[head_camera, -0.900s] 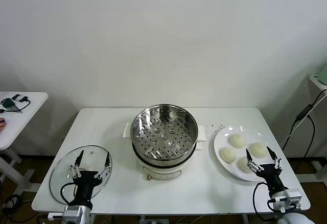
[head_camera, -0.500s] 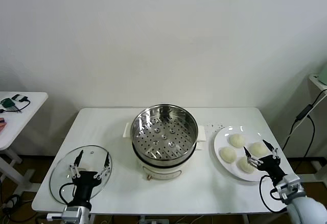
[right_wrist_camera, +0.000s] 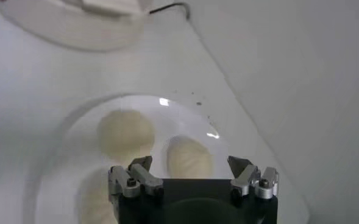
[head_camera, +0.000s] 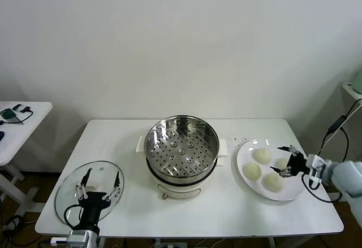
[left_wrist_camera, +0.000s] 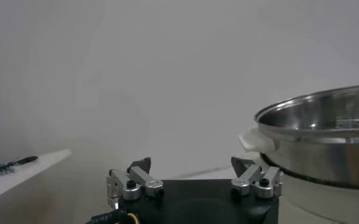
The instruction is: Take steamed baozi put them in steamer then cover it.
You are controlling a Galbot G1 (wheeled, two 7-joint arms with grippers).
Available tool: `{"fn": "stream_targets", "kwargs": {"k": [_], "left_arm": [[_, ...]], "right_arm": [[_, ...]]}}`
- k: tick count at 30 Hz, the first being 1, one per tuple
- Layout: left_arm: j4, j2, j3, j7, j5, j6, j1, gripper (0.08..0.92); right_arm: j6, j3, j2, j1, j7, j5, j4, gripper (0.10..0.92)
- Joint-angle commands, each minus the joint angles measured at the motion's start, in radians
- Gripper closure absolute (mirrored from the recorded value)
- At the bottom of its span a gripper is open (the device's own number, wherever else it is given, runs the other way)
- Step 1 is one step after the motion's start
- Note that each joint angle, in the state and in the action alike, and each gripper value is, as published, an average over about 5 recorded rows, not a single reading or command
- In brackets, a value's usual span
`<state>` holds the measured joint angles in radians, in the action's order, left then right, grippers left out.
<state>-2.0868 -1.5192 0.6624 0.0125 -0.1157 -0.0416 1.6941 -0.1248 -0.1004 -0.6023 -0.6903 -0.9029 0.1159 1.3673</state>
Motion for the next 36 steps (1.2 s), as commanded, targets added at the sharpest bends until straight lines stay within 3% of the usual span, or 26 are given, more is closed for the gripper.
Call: {"fn": "stream_targets", "kwargs": {"k": [1,8,19,36], "left_arm": [[0.006,0.000,0.004,-0.010,0.005,0.006,-0.001,0.177],[0.001,-0.009,0.002,-0.009,-0.001,0.015,-0.010,0.177],[0.002,-0.012,0.014,-0.007,-0.005,0.029,-0.022,0.177],[0.024,-0.013,0.025,-0.007,-0.021,0.035,-0.048,0.177]], "right_arm": [[0.013,0.765,0.050,0.689,-0.202,0.073,-0.269,0.203],[0.027,0.931,-0.081,0.786,-0.212,0.081,-0.388,0.203],[0.088,0.859,-0.270,0.748,-0.212,0.135,-0.616,0.203],[0.114,0.819,-0.379,0.714,-0.228,0.147,-0.715,0.203]]}}
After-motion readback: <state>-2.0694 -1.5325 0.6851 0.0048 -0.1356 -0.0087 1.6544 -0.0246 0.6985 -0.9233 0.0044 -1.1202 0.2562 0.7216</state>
